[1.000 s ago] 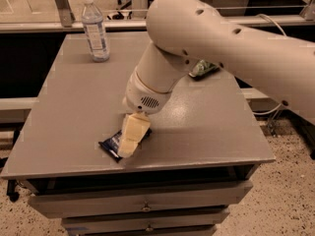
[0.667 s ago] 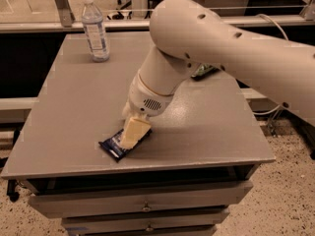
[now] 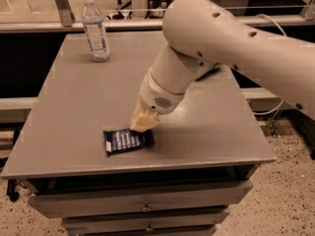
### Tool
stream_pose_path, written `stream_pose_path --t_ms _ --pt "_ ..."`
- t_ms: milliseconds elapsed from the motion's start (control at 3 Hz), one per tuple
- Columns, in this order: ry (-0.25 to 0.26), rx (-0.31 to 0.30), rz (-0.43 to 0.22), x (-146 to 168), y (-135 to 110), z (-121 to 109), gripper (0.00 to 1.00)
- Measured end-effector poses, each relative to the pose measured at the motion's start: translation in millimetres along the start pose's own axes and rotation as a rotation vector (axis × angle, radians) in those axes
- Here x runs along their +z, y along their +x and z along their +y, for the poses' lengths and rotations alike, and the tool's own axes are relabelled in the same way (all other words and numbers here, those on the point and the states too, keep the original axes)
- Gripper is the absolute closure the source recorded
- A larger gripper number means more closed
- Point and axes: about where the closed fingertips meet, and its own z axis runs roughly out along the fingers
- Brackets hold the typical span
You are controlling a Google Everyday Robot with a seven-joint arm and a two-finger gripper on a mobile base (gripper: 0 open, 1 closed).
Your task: Move rxbar blueberry near blue plastic bottle
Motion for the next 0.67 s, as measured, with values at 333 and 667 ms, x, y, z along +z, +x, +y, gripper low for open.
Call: stream_pose_path --t_ms 333,667 --pt "0.017 0.016 0.011 -8.8 10.2 -3.5 1.00" --pt "0.036 0.036 0.014 -22.6 19.2 -7.0 1.00"
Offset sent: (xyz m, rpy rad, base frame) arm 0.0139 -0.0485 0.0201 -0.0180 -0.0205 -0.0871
